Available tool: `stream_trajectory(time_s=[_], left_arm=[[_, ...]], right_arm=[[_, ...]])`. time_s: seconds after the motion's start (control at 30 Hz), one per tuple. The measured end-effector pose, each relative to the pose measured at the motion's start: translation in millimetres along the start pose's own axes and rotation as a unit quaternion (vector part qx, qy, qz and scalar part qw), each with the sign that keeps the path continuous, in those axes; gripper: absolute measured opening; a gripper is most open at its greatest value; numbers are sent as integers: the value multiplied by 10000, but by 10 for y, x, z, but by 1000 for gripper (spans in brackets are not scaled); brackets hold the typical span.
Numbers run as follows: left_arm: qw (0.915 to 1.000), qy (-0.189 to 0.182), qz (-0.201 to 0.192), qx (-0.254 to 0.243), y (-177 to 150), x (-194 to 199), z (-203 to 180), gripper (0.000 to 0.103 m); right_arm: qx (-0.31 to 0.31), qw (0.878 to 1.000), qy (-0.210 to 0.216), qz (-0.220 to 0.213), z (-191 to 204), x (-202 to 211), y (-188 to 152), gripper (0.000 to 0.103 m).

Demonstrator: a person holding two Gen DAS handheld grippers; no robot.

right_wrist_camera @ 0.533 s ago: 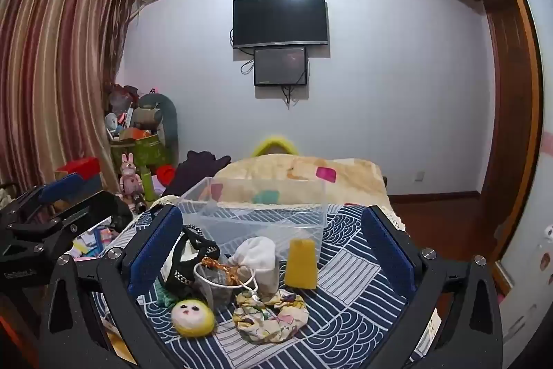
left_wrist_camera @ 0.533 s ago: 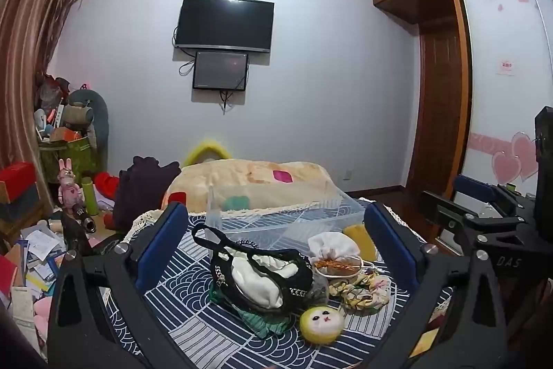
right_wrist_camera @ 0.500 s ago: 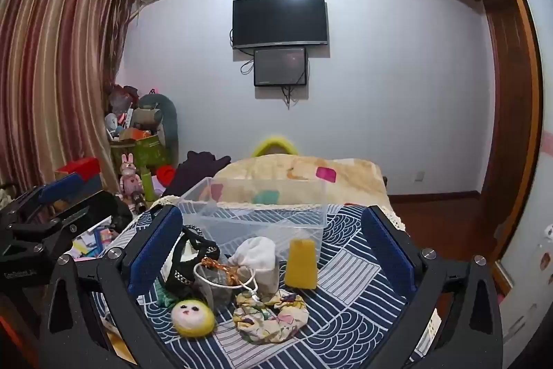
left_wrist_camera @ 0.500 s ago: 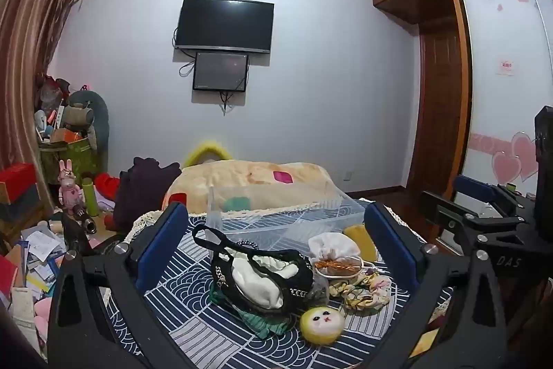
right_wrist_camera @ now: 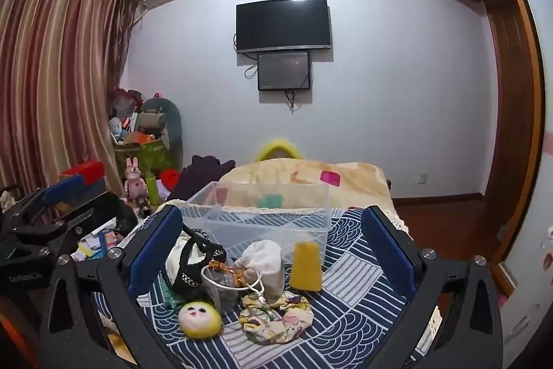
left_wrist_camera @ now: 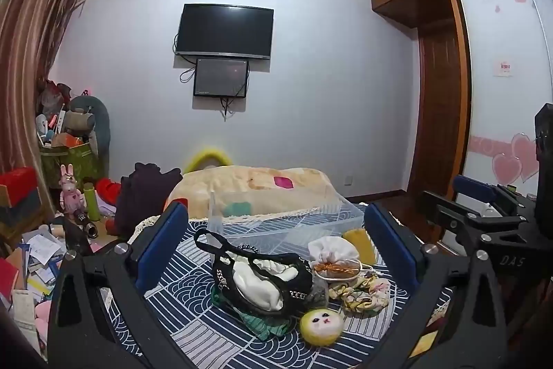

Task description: Organize soft objects

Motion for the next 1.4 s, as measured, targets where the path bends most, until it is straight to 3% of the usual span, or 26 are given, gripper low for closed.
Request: stream_trajectory(time_s=[1.4], left_arm=[[10000, -8, -79, 36, 11, 34, 3, 103]], right_arm=[[23, 9998, 144, -122, 85, 55, 32, 103]])
Point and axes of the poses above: each gripper's, at about its wrist camera, not at the fingertips, and x roughly against the way its jaws point, z to its left, y to its top, the point moved 1 cm from there along -x, roughly the way its jaws point, and after that the axes turned 14 degrees about y, right-handed, at the moved point
